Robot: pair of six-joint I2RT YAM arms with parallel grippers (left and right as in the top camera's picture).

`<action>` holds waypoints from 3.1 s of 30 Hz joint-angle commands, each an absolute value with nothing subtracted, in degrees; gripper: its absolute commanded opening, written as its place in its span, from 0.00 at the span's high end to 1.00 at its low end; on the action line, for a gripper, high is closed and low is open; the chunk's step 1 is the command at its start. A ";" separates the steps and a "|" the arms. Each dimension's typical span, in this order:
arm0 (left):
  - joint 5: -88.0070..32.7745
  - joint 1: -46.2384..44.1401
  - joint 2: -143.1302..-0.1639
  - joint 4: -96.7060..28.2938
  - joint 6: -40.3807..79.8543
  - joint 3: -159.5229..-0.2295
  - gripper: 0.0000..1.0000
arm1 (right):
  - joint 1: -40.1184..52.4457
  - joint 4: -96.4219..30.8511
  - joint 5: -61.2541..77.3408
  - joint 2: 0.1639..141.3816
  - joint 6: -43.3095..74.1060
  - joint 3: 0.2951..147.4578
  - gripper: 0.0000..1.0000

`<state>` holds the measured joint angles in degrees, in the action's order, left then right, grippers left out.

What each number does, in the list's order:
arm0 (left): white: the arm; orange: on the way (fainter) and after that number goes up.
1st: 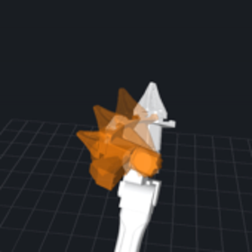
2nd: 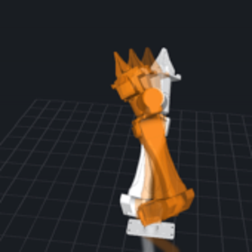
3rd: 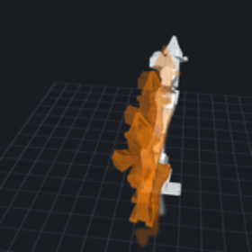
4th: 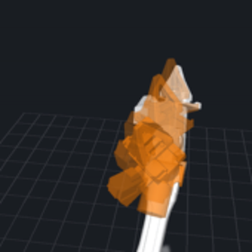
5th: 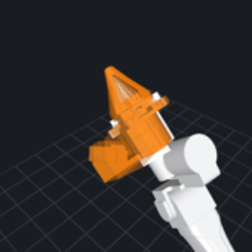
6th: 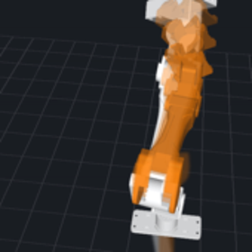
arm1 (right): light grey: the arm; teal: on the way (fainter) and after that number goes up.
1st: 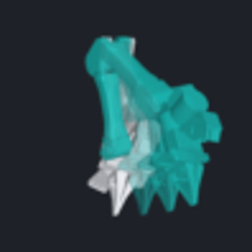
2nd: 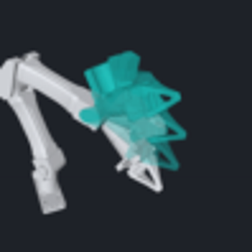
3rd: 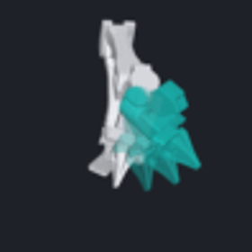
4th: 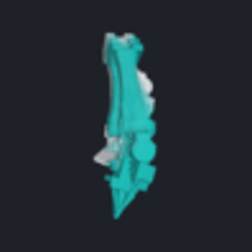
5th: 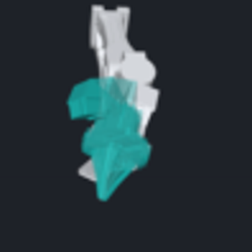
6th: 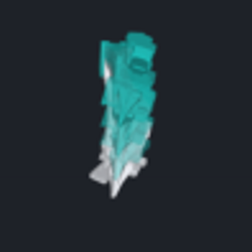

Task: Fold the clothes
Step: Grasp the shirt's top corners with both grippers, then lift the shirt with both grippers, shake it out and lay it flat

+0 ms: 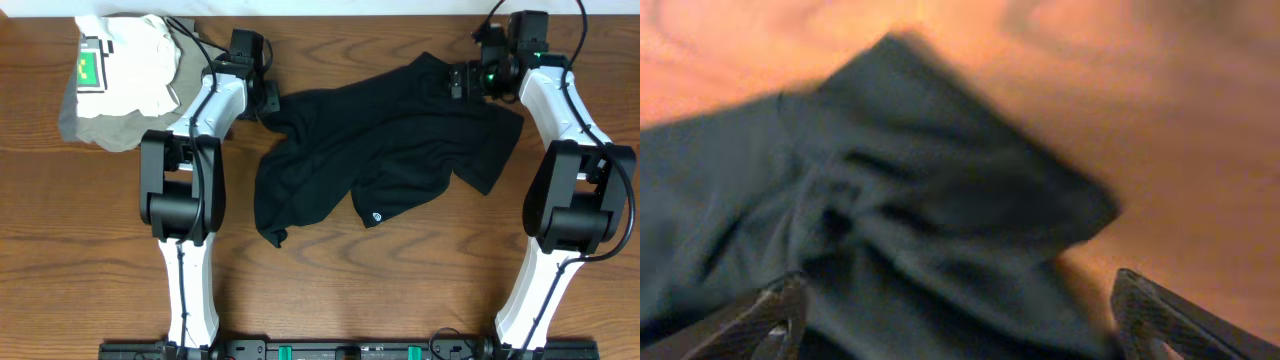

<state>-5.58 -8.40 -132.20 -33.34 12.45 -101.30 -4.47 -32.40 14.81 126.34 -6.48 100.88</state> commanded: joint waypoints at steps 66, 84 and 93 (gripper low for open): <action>5.93 -9.54 -102.67 -37.30 6.57 -101.49 0.94 | -11.40 -22.92 21.02 115.22 5.10 102.35 0.99; 7.99 -9.74 -75.07 -43.79 5.85 -101.49 0.94 | -27.42 -39.94 21.50 78.15 1.65 102.35 0.99; 7.99 -9.72 -58.08 -49.21 5.80 -101.49 0.94 | -40.40 -43.70 30.30 65.01 1.52 102.94 0.99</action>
<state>4.69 -10.35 -62.52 -48.42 6.57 -100.99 -37.39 -43.11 29.78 66.22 2.70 101.84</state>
